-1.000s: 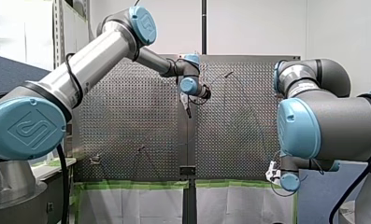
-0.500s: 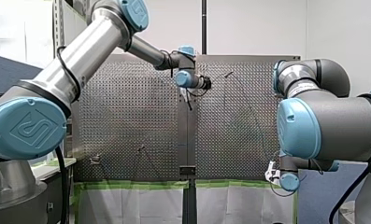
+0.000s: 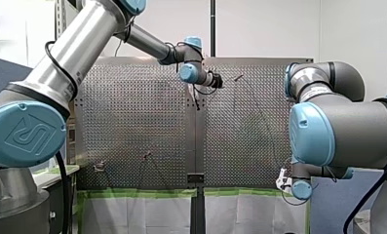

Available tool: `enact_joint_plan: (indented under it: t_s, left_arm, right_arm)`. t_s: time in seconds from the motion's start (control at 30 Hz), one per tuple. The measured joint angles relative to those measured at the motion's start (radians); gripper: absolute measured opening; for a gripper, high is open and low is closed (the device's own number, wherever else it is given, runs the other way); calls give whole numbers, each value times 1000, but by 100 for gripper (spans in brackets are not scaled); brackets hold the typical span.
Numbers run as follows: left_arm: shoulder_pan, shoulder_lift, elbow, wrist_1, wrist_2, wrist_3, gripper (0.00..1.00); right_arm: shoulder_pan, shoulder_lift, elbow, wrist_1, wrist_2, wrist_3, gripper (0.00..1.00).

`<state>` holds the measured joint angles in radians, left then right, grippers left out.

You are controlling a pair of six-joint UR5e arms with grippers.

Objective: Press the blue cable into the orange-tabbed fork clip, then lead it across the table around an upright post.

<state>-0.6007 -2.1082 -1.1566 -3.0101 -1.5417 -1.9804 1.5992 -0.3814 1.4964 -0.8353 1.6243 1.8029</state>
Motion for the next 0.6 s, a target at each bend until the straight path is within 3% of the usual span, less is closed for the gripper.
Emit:
enact_joint_plan:
  t_s: [0.27,0.6]
  left_arm:
    - [-1,69,-58,-69,-68,48,100]
    - [-1,156,8,-155,-81,56,100]
  right_arm:
    - [2,0,0,3,-9,-1,0]
    - [6,0,0,10,-17,-2,0]
